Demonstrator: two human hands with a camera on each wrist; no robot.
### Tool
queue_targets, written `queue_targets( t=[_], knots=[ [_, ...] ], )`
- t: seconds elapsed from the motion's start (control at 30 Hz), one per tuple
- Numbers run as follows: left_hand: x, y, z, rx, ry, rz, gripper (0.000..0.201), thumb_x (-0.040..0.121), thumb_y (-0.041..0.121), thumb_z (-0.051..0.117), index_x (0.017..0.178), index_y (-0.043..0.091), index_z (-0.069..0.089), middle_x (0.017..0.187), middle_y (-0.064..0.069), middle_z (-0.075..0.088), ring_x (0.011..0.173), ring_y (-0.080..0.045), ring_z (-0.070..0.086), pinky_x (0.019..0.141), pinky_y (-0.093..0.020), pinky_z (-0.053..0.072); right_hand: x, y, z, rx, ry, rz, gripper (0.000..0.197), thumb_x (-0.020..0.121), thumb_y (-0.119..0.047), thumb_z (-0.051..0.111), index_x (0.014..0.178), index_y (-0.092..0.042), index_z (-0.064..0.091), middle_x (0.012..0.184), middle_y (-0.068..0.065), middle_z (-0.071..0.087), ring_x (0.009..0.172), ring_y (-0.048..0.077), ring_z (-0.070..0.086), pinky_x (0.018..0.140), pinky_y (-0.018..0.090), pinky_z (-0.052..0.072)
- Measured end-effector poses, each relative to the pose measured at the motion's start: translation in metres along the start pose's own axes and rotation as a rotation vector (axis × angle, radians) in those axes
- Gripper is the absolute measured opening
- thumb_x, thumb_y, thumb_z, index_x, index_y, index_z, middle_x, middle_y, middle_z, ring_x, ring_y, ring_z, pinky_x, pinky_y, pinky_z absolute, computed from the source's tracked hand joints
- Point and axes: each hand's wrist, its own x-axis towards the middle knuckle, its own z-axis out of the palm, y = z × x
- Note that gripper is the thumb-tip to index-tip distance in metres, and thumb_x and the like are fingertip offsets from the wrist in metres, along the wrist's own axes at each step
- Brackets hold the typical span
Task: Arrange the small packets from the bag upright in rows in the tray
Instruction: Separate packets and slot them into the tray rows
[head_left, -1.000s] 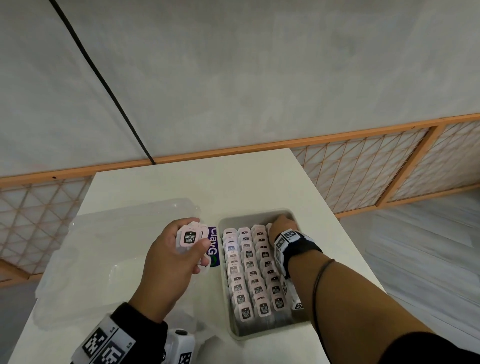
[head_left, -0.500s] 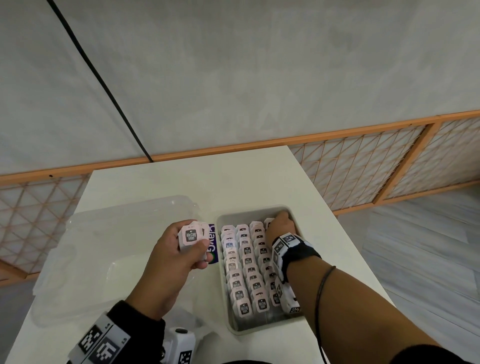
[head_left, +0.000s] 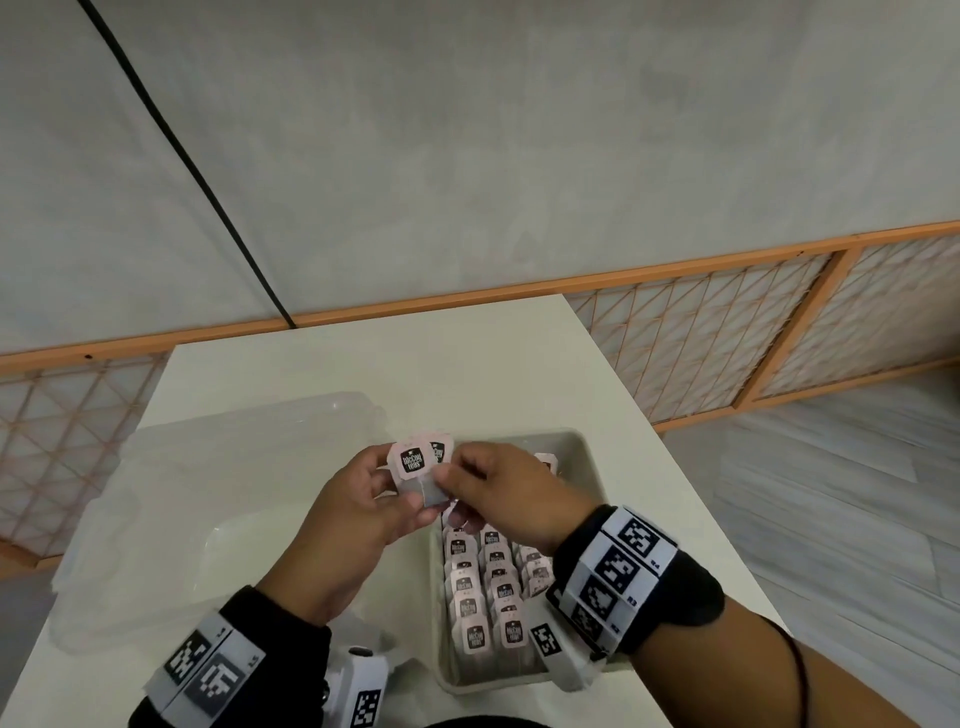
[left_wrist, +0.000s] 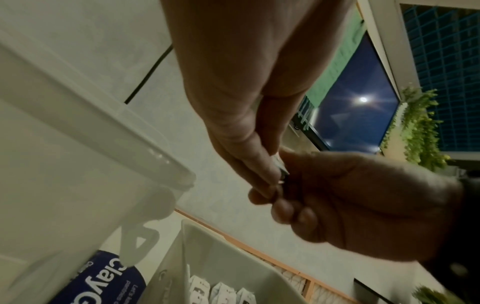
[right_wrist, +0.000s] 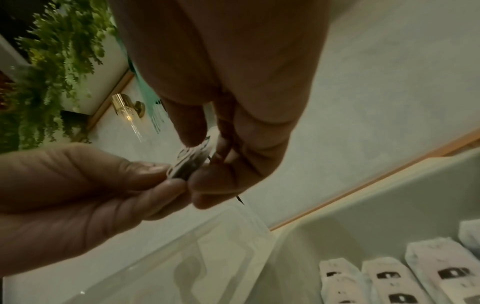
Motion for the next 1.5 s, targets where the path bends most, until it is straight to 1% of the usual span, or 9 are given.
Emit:
queue_targets(
  t=[0.17, 0.3, 0.4, 0.5, 0.7, 0.97, 1.17, 1.37, 1.5],
  knots=[
    [-0.002, -0.003, 0.006, 0.100, 0.099, 0.059, 0.025, 0.079, -0.009, 0.067, 0.098, 0.007, 0.066, 0.088, -0.017, 0.071, 0.078, -0.029, 0.071, 0.074, -0.034, 0.059, 0.000, 0.003, 0.001, 0.071, 0.071, -0.035, 0.018, 0.092, -0.018, 0.060, 0.085, -0.002, 0.054, 0.071, 0.010, 0.065, 0.062, 0.019, 0.065, 0.062, 0.033, 0.057],
    [-0.004, -0.002, 0.006, 0.116, 0.132, 0.069, 0.016, 0.074, -0.003, 0.074, 0.086, 0.006, 0.067, 0.079, -0.016, 0.070, 0.072, -0.031, 0.071, 0.070, -0.035, 0.059, 0.000, 0.007, 0.000, 0.226, 0.125, -0.004, 0.017, 0.087, -0.011, 0.068, 0.076, -0.012, 0.054, 0.064, 0.006, 0.062, 0.057, 0.016, 0.062, 0.053, 0.024, 0.051],
    [-0.005, 0.004, 0.009, 0.008, 0.085, 0.019, 0.006, 0.085, 0.004, 0.064, 0.090, 0.002, 0.065, 0.085, -0.019, 0.072, 0.077, -0.034, 0.072, 0.064, -0.028, 0.058, 0.000, 0.007, -0.004, 0.230, 0.106, -0.012, 0.021, 0.086, -0.007, 0.067, 0.072, -0.012, 0.053, 0.060, 0.004, 0.059, 0.053, 0.012, 0.060, 0.047, 0.019, 0.047],
    [-0.005, 0.006, 0.010, -0.057, 0.068, -0.003, 0.010, 0.092, 0.004, 0.053, 0.090, 0.001, 0.063, 0.087, -0.020, 0.072, 0.076, -0.033, 0.072, 0.060, -0.023, 0.057, 0.000, 0.005, -0.007, 0.273, 0.106, -0.017, 0.017, 0.086, -0.004, 0.067, 0.076, -0.009, 0.054, 0.061, 0.006, 0.060, 0.053, 0.014, 0.062, 0.048, 0.021, 0.049],
    [-0.003, 0.006, 0.011, -0.029, 0.104, 0.008, 0.005, 0.087, 0.004, 0.061, 0.090, 0.000, 0.060, 0.094, -0.028, 0.067, 0.077, -0.035, 0.072, 0.062, -0.025, 0.058, -0.002, 0.005, -0.007, 0.406, 0.148, -0.023, 0.026, 0.083, -0.004, 0.070, 0.092, -0.010, 0.047, 0.069, 0.010, 0.062, 0.062, 0.029, 0.064, 0.058, 0.031, 0.055],
    [-0.002, 0.005, 0.010, -0.009, 0.127, 0.033, 0.018, 0.077, 0.010, 0.069, 0.084, 0.000, 0.055, 0.097, -0.034, 0.061, 0.073, -0.031, 0.071, 0.061, -0.024, 0.057, -0.005, 0.001, -0.010, 0.402, 0.108, -0.050, 0.015, 0.083, -0.001, 0.069, 0.089, -0.008, 0.058, 0.067, 0.007, 0.063, 0.058, 0.019, 0.064, 0.053, 0.023, 0.052],
    [0.003, 0.001, 0.008, -0.013, 0.178, 0.009, 0.015, 0.086, 0.010, 0.064, 0.085, 0.001, 0.051, 0.090, -0.028, 0.065, 0.071, -0.028, 0.072, 0.056, -0.024, 0.056, 0.001, 0.005, -0.020, 0.364, 0.182, 0.027, 0.012, 0.082, -0.001, 0.070, 0.084, -0.010, 0.062, 0.066, 0.004, 0.064, 0.050, 0.012, 0.058, 0.043, 0.020, 0.042],
    [0.003, -0.009, 0.007, 0.615, 0.026, 0.019, 0.019, 0.084, 0.032, 0.067, 0.078, 0.020, 0.053, 0.084, 0.002, 0.069, 0.062, -0.013, 0.064, 0.059, -0.030, 0.050, 0.029, 0.026, -0.052, 0.150, 0.568, 0.204, 0.013, 0.077, -0.006, 0.069, 0.070, -0.016, 0.066, 0.075, 0.003, 0.068, 0.066, 0.016, 0.057, 0.062, 0.030, 0.049],
    [0.002, -0.014, 0.014, 1.111, -0.113, 0.155, 0.021, 0.086, 0.041, 0.060, 0.080, 0.025, 0.049, 0.082, 0.004, 0.066, 0.074, -0.011, 0.059, 0.063, -0.026, 0.041, 0.047, 0.044, -0.058, -0.337, 0.432, 0.404, 0.009, 0.083, -0.015, 0.059, 0.087, -0.012, 0.067, 0.085, 0.005, 0.064, 0.075, 0.019, 0.057, 0.071, 0.028, 0.051]
  ],
)
